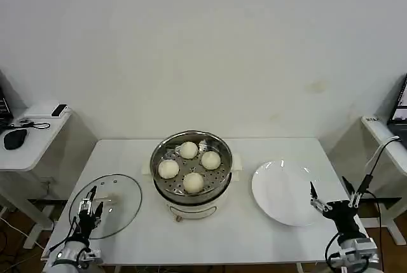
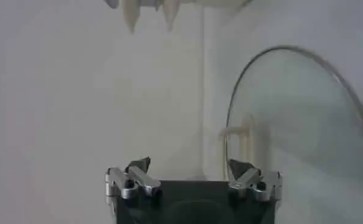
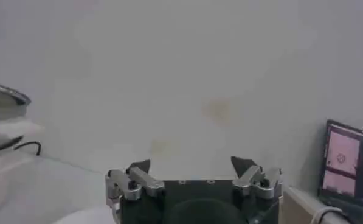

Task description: Take steamed baozi put them in steamer then cover it.

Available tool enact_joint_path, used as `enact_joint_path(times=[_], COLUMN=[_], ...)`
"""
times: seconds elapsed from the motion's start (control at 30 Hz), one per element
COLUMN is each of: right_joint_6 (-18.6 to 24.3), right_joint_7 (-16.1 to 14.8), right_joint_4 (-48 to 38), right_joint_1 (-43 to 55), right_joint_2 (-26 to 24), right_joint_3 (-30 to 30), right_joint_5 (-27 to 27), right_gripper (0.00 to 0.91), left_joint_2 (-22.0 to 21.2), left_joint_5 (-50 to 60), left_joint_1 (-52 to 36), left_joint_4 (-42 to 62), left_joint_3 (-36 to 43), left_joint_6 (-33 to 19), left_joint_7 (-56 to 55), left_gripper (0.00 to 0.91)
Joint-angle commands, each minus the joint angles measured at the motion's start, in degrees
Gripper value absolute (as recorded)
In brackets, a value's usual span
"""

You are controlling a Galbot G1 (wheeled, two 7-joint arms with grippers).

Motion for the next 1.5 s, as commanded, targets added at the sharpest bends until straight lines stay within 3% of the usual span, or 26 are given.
enact_joint_path(times=[0.03,0.53,0.6,0.67,0.7,1.1,1.5], right_joint_6=[0.3,0.81,0.84,0.86,0.86,0.82,0.56], right_joint_7=[-0.05,-0.05,-0.03,-0.04,-0.03,-0.06,-0.16], right_joint_4=[0.35,0.56,0.61,0.7,0.69,0.72,1.62], right_joint_1=[-1.38,-2.02,-2.13,-2.2,-2.21,-2.21,-2.48], right_joint_2=[0.8,1.97,2.04,2.06,2.05,2.22,1.95], right_joint_3=[0.45,-0.03,-0.03,-0.02,-0.03,-0.36,-0.91], right_joint_5=[-1.0,-2.56,-2.7,-2.68,-2.7,-2.87,-2.97], right_gripper=[0.907,0.907,0.907,0.907,0.907,0.907,0.907], left_joint_2=[0.77,0.76,0.72,0.65,0.58,-0.02,-1.22], left_joint_5=[1.43,1.7,1.7,1.69,1.7,3.17,6.72], left_joint_1=[-5.86,-10.33,-10.77,-11.07,-11.19,-11.2,-5.87], left_joint_4=[4.68,10.07,10.77,11.42,11.68,12.46,0.78], left_joint_3=[2.88,4.3,4.36,4.34,4.36,3.59,-0.7], left_joint_6=[-0.08,-0.12,-0.19,-0.33,-0.44,-1.5,0.03], left_joint_7=[-0.06,-0.23,-0.45,-0.68,-0.84,-2.12,-5.78], left_gripper=[0.907,0.907,0.635,0.111,0.0,0.0,0.0])
